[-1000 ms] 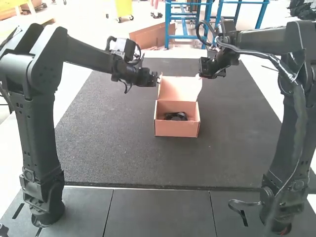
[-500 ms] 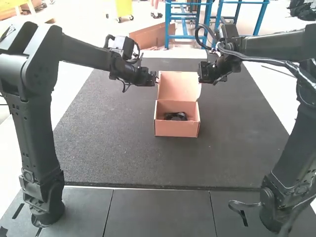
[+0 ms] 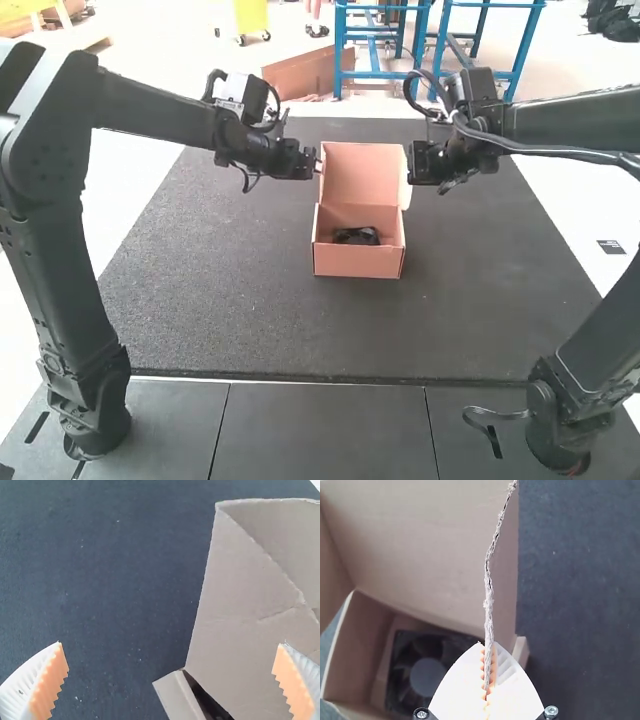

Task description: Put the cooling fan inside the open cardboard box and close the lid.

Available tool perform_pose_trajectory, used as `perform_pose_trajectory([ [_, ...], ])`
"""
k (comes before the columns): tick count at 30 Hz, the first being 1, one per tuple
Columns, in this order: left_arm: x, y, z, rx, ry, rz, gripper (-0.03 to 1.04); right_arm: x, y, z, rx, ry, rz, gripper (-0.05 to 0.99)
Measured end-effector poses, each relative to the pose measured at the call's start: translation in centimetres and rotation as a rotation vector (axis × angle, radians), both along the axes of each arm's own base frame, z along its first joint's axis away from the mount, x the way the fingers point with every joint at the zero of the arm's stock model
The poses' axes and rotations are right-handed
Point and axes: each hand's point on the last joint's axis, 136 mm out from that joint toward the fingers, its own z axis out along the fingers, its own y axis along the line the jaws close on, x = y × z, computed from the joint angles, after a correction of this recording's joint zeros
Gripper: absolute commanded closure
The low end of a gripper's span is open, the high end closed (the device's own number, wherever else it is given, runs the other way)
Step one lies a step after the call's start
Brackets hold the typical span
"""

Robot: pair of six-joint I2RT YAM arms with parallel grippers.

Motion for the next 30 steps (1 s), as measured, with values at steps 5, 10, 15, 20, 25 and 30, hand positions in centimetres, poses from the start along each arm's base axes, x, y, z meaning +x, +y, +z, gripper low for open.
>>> perform_pose_trajectory([
  [5, -0.6, 0.0, -0.8, 0.007, 0.019, -0.004, 0.04, -0.7, -0.2, -0.1, 0.016, -0.012, -0.007, 0.93],
  [10, -1.2, 0.2, -0.1, 0.001, 0.004, -0.004, 0.04, -1.3, -0.1, -0.3, 0.04, -0.03, 0.001, 0.93],
  [15, -1.4, 0.3, 1.1, -0.008, -0.023, -0.004, 0.04, -2.3, 0.0, -1.0, 0.053, -0.016, 0.016, 0.93],
  [20, -1.8, 0.5, 0.2, -0.003, -0.007, -0.004, 0.04, -3.0, 1.0, -1.4, 0.063, -0.007, 0.048, 0.93],
  [25, -2.5, 0.7, -1.1, 0.007, 0.02, -0.004, 0.04, -3.4, 1.5, -1.7, 0.07, -0.004, 0.058, 0.93],
  [30, -3.0, 0.9, -1.0, 0.005, 0.014, -0.004, 0.04, -4.0, 1.3, -2.8, 0.064, 0.021, 0.06, 0.93],
])
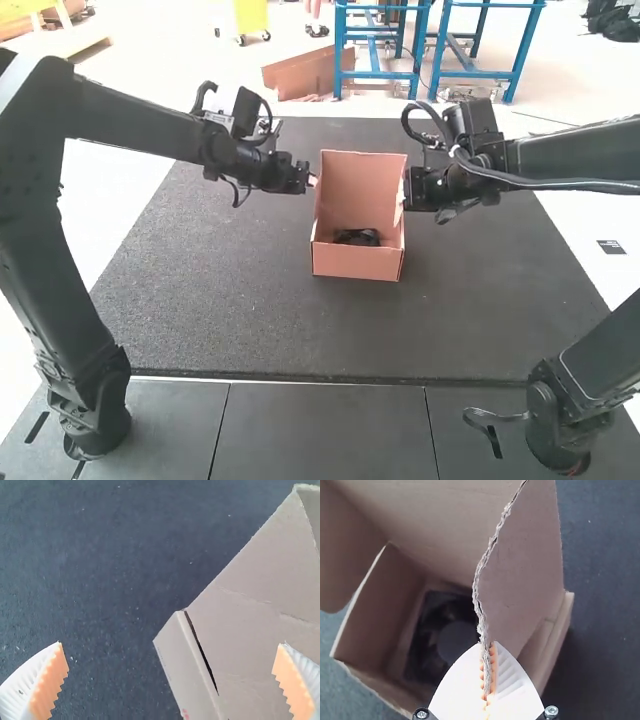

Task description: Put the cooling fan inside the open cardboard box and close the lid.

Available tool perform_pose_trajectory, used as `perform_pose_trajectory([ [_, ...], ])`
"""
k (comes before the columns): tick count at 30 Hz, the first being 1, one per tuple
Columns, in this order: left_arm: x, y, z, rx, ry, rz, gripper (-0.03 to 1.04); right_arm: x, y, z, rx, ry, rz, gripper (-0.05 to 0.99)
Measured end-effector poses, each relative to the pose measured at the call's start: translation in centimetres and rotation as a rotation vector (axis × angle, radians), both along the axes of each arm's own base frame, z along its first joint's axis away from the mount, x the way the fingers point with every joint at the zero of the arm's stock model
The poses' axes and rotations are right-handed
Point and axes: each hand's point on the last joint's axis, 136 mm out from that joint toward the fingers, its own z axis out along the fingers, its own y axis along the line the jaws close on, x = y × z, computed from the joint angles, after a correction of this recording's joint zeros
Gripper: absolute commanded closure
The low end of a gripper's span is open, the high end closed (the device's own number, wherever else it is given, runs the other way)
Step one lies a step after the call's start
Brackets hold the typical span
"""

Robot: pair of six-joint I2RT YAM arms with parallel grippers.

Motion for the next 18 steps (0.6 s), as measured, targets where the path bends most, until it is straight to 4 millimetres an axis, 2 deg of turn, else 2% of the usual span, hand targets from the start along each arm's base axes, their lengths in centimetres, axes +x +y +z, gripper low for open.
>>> perform_pose_trajectory([
  [5, 0.0, -0.2, 0.9, -0.02, -0.027, -0.011, 0.04, -0.9, 0.0, -1.2, -0.004, 0.03, 0.012, 0.93],
  [18, -1.0, -1.1, 0.2, -0.059, -0.005, -0.065, 0.04, -1.5, -0.2, -1.6, -0.006, 0.036, 0.015, 0.93],
])
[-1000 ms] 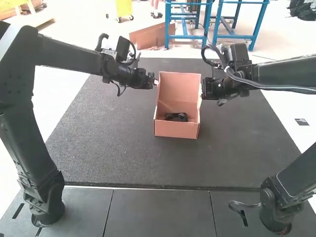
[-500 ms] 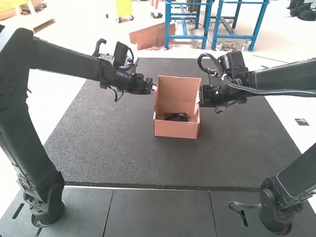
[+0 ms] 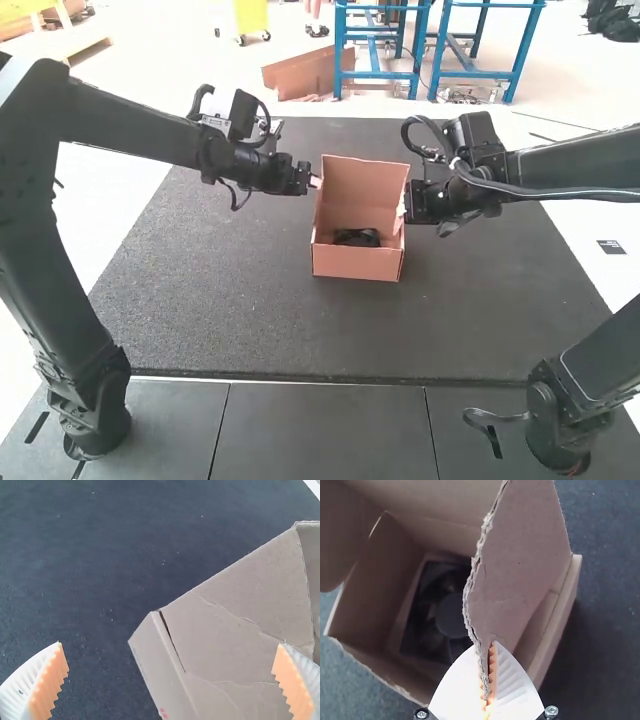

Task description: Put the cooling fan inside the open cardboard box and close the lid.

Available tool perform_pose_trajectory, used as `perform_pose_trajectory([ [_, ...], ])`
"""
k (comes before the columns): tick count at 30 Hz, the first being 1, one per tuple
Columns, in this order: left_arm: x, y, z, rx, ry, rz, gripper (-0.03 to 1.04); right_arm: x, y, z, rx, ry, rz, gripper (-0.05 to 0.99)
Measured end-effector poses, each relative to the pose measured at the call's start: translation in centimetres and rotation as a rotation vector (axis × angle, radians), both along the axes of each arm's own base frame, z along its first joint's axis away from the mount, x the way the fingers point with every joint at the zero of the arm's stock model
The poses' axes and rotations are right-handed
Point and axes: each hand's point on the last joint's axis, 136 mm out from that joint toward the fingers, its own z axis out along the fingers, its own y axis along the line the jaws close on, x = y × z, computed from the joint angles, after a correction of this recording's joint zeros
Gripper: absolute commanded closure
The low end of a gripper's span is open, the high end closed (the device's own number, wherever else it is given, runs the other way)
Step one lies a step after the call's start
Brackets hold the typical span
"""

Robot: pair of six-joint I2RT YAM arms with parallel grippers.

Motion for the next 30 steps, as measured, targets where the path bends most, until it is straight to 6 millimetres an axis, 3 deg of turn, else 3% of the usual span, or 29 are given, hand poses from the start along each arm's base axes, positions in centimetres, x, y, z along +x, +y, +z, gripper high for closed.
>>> perform_pose_trajectory([
  [15, -2.1, -0.6, 0.6, -0.074, 0.005, -0.049, 0.04, -1.9, 0.9, -1.9, -0.031, 0.031, 0.063, 0.92],
  [17, -2.4, -0.5, 0.2, -0.071, 0.017, -0.05, 0.04, -2.0, 0.8, -2.0, -0.037, 0.032, 0.067, 0.78],
  [20, -3.0, -0.3, -0.2, -0.065, 0.034, -0.049, 0.04, -2.2, 0.6, -2.3, -0.053, 0.039, 0.069, 0.14],
  [21, -3.2, -0.2, -0.1, -0.066, 0.032, -0.05, 0.04, -2.3, 0.5, -2.4, -0.062, 0.043, 0.07, -0.01],
  [26, -3.2, -0.2, 3.5, -0.1, -0.074, -0.049, 0.04, -3.0, -0.3, -2.7, -0.108, 0.065, 0.073, 0.01],
  [30, -2.6, 0.3, 7.4, -0.123, -0.199, -0.022, 0.04, -3.0, -0.6, 0.7, -0.095, 0.003, 0.061, 0.01],
])
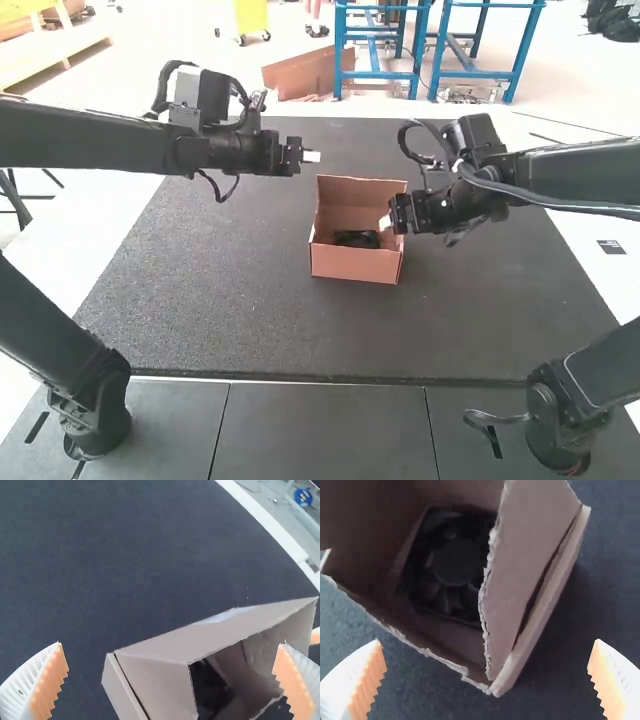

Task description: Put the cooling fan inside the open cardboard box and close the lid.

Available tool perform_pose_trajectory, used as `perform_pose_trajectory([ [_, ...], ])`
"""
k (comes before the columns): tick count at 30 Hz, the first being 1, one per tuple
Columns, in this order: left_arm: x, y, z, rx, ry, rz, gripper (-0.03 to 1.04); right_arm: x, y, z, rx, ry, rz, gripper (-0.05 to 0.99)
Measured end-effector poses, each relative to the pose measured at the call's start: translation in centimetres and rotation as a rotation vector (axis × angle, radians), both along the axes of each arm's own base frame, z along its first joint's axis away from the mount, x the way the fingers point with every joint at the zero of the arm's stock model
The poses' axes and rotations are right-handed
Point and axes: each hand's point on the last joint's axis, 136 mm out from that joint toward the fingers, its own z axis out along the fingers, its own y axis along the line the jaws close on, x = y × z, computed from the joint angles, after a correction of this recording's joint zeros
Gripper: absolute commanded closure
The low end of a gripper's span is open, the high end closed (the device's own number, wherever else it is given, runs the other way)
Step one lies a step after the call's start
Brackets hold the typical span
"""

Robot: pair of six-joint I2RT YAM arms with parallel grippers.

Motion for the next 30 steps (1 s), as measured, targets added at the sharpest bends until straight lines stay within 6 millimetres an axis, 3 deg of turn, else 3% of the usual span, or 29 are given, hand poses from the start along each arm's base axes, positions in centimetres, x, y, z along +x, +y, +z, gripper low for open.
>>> perform_pose_trajectory([
  [4, 1.4, 0.5, 2.1, 0.004, -0.057, 0.057, 0.04, 1.2, -1.6, 5.7, 0.042, -0.153, -0.058, 0.01],
  [8, 2.9, -0.3, 2.6, 0.018, -0.069, 0.078, 0.04, 2.4, -5.9, 10.4, 0.015, -0.328, -0.194, 0.01],
  [10, 3.6, -1.2, 2.3, 0.03, -0.062, 0.078, 0.04, 2.8, -8.0, 11.4, -0.021, -0.373, -0.255, 0.01],
  [16, 5.6, -3.1, 1.2, 0.051, -0.045, 0.076, 0.04, 3.7, -12.5, 11.2, -0.122, -0.388, -0.377, 0.01],
  [20, 6.9, -4.1, -0.2, 0.064, -0.023, 0.071, 0.04, 3.8, -13.8, 11.2, -0.154, -0.371, -0.408, 0.02],
  [25, 8.0, -4.6, -4.1, 0.117, 0.065, 0.07, 0.04, 3.6, -14.2, 10.5, -0.171, -0.3, -0.409, 0.02],
  [30, 7.1, -4.1, -8.4, 0.194, 0.189, 0.061, 0.04, 3.3, -14.2, 9.0, -0.175, -0.215, -0.398, 0.02],
])
